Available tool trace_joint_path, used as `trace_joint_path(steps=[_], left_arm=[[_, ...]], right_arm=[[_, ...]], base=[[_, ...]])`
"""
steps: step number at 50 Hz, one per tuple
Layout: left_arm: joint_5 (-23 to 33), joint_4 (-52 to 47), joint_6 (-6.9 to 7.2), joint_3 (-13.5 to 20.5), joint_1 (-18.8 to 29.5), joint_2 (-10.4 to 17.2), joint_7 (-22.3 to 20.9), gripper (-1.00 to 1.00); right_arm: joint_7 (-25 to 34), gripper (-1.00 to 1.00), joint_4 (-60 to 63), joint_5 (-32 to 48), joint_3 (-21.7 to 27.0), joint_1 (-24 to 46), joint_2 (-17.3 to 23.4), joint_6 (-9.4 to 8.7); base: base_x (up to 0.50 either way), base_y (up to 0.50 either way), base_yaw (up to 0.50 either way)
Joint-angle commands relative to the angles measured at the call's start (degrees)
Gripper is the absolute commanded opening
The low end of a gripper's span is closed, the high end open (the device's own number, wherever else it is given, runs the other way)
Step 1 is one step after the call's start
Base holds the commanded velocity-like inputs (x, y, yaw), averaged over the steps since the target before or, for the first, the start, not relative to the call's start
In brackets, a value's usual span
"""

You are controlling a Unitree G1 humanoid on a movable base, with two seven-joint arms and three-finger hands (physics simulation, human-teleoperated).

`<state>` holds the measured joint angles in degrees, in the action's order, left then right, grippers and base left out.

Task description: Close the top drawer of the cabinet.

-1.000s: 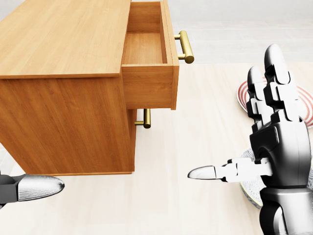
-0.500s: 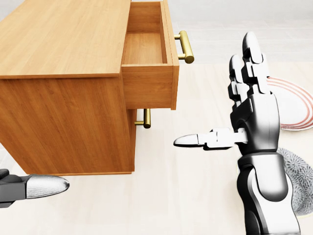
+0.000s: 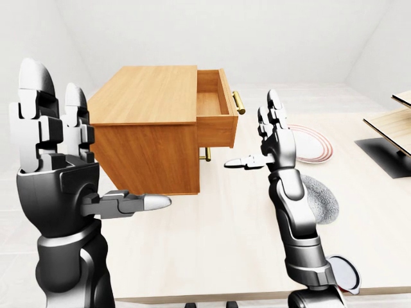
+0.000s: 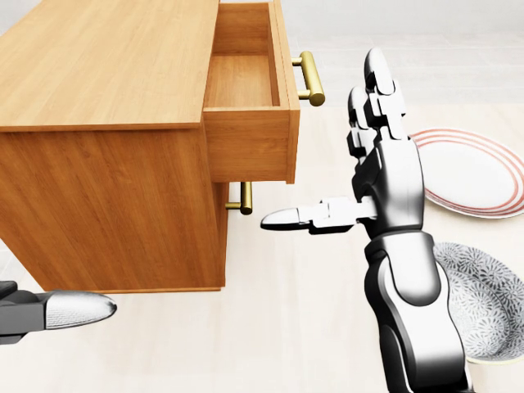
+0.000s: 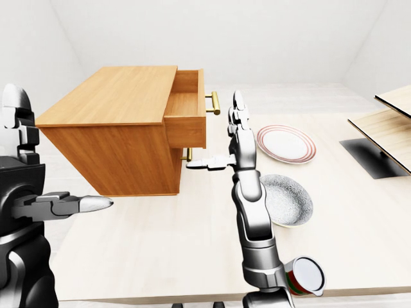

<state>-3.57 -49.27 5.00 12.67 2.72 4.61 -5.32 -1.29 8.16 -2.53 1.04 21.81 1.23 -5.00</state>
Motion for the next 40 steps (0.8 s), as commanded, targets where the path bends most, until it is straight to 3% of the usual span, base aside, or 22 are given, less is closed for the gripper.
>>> trace_joint_path(steps=[1,9,12,17,40], left_arm=[[-0.83,-0.08,0.0,0.64,0.11,-0.14,-0.17,1.0],[0.15,0.37,0.0,-1.33,-0.12,0.49,-0.48,1.0],[-0.61,-0.11,0.0,-0.04,0.12,-0.08,-0.5,1.0],[0.37,0.26,0.0,-1.11,-0.79,-0.23,-0.56,1.0],[1.69,0.99,0.0,-1.32,-1.57,-0.65,-1.8,1.0]], right_arm=[[-0.22,1.0,-2.87,0.52,-0.78,2.17,-0.53,0.0],[-0.12,1.0,-4.66,0.75,-0.96,3.71,-0.72,0.0],[-0.14,1.0,-5.44,0.8,-1.18,4.75,-0.97,0.0],[-0.28,1.0,-9.13,1.53,-1.65,7.43,-1.53,0.0],[1.61,1.0,-13.64,4.69,-4.79,6.31,-4.79,0.0]], base=[[0.0,0.0,0.0],[0.0,0.0,0.0],[0.0,0.0,0.0],[0.0,0.0,0.0],[0.0,0.0,0.0]])
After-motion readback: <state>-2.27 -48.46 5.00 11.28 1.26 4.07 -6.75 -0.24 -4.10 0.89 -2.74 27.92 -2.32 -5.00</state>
